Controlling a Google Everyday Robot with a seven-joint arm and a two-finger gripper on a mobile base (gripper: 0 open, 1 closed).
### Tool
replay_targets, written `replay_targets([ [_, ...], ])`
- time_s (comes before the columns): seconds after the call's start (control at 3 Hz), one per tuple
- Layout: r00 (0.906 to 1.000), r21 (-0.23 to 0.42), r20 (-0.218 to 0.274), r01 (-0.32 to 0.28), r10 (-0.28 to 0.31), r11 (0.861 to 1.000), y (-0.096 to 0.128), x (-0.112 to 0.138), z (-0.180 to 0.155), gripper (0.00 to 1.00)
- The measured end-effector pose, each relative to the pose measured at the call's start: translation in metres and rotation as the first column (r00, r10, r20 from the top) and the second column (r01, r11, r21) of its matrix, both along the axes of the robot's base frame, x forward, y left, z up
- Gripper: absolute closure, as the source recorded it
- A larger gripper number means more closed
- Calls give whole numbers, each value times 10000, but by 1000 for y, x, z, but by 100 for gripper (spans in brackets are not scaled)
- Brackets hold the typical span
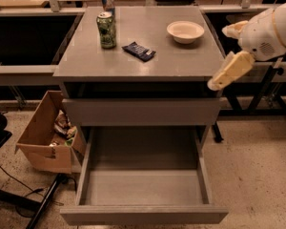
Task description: Place rxbar blueberry into middle drawer
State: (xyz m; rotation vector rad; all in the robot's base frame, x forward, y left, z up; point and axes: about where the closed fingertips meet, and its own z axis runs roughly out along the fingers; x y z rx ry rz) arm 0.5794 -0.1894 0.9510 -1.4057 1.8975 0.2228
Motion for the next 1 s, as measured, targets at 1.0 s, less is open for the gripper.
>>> replay_targets([
  [1.0, 9924, 2258, 1228, -235, -46, 9739, 49, 83, -14, 0],
])
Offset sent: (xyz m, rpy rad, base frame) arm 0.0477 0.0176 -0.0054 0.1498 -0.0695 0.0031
